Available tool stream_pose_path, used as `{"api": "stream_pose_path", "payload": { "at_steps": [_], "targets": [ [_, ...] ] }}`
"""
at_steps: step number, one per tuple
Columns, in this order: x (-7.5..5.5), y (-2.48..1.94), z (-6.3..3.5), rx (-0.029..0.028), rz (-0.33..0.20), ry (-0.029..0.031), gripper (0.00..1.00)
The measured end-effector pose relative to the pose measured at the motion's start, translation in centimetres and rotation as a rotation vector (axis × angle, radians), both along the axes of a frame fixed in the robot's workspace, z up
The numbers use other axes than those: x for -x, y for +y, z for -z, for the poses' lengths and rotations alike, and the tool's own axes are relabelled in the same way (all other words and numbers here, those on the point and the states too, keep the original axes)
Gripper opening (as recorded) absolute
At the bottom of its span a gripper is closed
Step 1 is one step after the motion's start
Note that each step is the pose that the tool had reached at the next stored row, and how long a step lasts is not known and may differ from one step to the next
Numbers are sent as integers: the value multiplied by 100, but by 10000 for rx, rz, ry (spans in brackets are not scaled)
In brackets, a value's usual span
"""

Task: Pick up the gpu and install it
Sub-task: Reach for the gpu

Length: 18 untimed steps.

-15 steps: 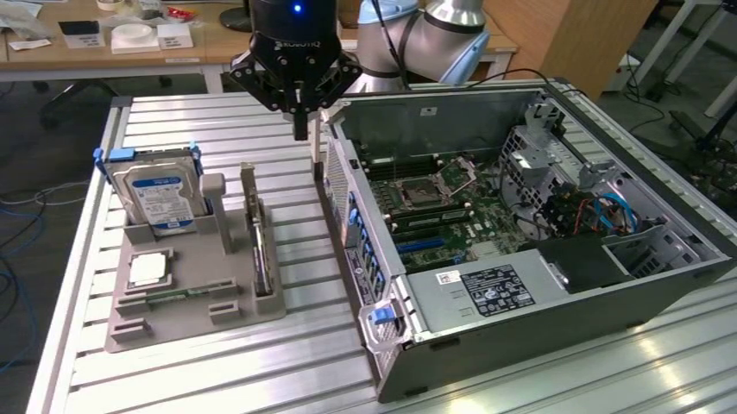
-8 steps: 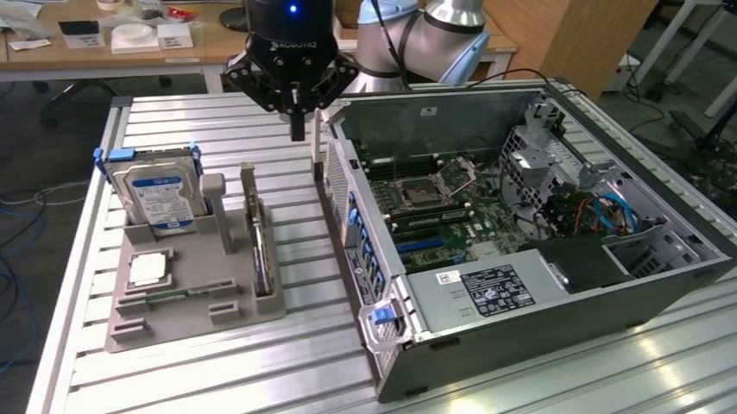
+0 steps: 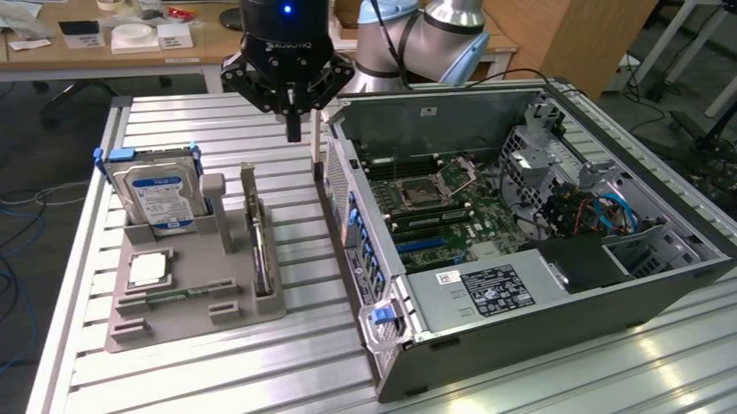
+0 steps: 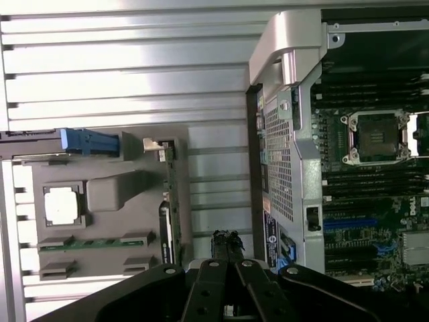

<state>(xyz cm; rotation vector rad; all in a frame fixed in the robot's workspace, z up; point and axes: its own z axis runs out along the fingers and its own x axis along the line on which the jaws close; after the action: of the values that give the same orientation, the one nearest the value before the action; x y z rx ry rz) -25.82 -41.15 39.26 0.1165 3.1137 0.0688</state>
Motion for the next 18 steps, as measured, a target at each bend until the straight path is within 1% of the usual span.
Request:
{"api": "stream_pose_path", "payload": {
  "at_steps": [18],
  "targets": [
    [109, -28, 1, 0, 0, -1, 11]
  ]
}}
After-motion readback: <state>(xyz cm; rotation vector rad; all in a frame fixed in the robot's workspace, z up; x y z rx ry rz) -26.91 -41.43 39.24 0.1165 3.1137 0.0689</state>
